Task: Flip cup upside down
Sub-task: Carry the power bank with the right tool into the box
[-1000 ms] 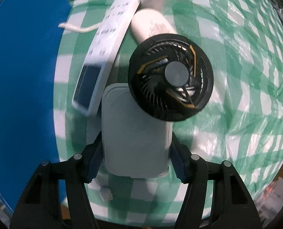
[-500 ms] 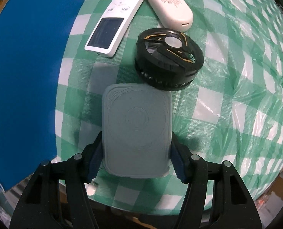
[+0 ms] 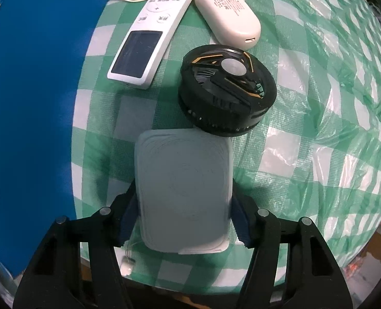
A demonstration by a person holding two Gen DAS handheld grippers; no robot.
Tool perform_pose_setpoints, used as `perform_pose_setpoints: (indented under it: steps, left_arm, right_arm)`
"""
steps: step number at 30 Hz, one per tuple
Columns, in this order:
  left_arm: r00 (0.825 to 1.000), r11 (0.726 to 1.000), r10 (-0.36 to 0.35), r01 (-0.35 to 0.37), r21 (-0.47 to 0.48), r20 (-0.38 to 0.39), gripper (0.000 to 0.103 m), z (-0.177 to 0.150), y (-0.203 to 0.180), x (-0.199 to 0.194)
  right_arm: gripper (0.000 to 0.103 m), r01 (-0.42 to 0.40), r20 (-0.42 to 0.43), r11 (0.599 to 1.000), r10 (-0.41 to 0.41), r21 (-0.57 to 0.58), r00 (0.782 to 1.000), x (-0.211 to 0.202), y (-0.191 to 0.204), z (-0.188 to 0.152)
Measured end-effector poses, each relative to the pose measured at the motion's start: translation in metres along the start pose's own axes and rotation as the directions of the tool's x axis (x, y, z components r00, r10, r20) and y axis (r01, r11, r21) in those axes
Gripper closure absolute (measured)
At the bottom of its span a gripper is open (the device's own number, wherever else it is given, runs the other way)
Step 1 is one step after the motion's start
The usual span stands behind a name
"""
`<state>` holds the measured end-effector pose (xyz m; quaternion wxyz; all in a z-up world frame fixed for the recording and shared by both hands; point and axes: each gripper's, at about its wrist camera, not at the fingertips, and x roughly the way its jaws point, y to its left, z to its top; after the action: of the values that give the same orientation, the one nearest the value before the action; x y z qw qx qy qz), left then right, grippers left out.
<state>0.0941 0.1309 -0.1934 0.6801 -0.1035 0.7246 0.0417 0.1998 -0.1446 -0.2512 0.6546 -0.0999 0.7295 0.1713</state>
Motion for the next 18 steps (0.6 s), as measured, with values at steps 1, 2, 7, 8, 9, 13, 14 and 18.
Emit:
perform_pose_setpoints:
  steps: [1,2,7,8,9,13,14,18]
  left_arm:
    - [1.0,1.0,0.001,-0.001,0.0,0.001,0.096,0.0,-0.001,0.0]
    - [1.0,1.0,0.003,-0.003,0.002,0.002,0.096,0.0,-0.001,0.0]
    - [1.0,1.0,0.008,-0.008,0.004,0.002,0.096,0.0,-0.002,0.0]
    - [1.0,1.0,0.007,-0.007,0.004,0.003,0.096,0.0,-0.002,0.0]
    - [1.0,1.0,0.007,-0.007,0.003,0.002,0.096,0.0,-0.002,0.0]
    - [1.0,1.0,0.006,-0.006,0.004,0.002,0.096,0.001,-0.002,0.0]
    - [1.0,1.0,0.007,-0.007,0.004,0.003,0.096,0.0,-0.002,0.0]
    - [1.0,1.0,0.006,-0.006,0.004,0.003,0.096,0.001,-0.003,0.001]
  right_arm:
    - [0.04,-0.002,-0.001,1.0,0.002,0.001,1.0,-0.009,0.006,0.001]
    - [0.04,-0.009,-0.003,1.0,0.009,0.001,1.0,-0.011,0.006,0.0]
    - [0.04,-0.021,0.011,1.0,0.022,-0.022,1.0,-0.029,0.003,-0.009]
    - [0.04,-0.017,0.016,0.999,0.017,-0.03,1.0,-0.035,0.005,-0.009]
    - [0.04,-0.014,0.021,0.999,0.014,-0.036,1.0,-0.04,0.005,-0.009]
    - [0.04,-0.019,0.042,0.999,0.021,-0.043,0.999,-0.064,0.007,-0.003]
    - [0.04,-0.019,0.052,0.999,0.022,-0.046,0.998,-0.072,0.008,-0.001]
    - [0.04,-0.027,0.078,0.998,0.032,-0.061,0.996,-0.09,0.004,0.023]
